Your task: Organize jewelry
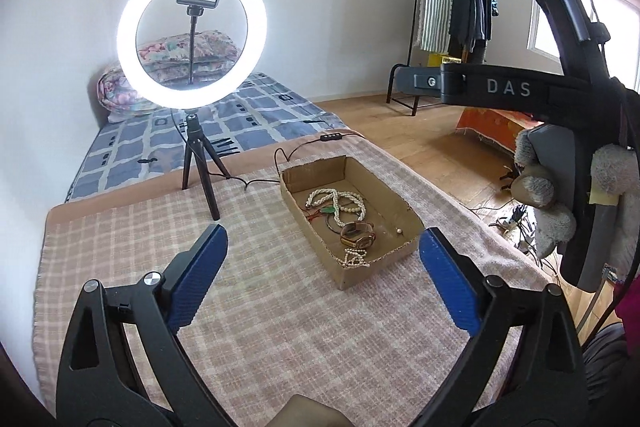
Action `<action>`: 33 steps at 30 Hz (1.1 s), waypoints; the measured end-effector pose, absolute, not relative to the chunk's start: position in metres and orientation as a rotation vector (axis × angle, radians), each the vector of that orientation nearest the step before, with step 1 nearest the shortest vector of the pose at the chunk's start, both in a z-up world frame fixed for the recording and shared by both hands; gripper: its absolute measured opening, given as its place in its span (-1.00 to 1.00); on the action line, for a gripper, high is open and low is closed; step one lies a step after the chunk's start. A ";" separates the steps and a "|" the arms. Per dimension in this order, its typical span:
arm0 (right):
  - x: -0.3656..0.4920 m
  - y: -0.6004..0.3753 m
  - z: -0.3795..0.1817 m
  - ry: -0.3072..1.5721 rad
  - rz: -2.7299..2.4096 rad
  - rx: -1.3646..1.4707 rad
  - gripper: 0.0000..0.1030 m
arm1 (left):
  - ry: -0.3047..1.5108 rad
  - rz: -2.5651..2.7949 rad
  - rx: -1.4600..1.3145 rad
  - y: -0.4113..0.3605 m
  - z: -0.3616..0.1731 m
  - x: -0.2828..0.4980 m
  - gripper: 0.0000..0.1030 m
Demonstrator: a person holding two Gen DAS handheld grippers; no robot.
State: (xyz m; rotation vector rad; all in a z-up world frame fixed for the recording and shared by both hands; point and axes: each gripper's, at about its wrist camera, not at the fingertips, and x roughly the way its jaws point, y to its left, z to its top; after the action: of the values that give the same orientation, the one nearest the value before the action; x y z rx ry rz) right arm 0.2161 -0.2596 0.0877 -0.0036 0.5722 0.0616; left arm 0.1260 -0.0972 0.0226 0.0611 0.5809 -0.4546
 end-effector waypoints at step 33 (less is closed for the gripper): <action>0.160 -0.273 -0.008 0.603 -0.049 -0.049 0.99 | 0.629 -0.258 0.054 -0.057 -0.012 0.132 0.91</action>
State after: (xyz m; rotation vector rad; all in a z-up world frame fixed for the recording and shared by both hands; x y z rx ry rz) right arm 0.1603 -0.2726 -0.0079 -0.0490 0.6029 -0.0487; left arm 0.1316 -0.0566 -0.0121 0.0539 0.6293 -0.2578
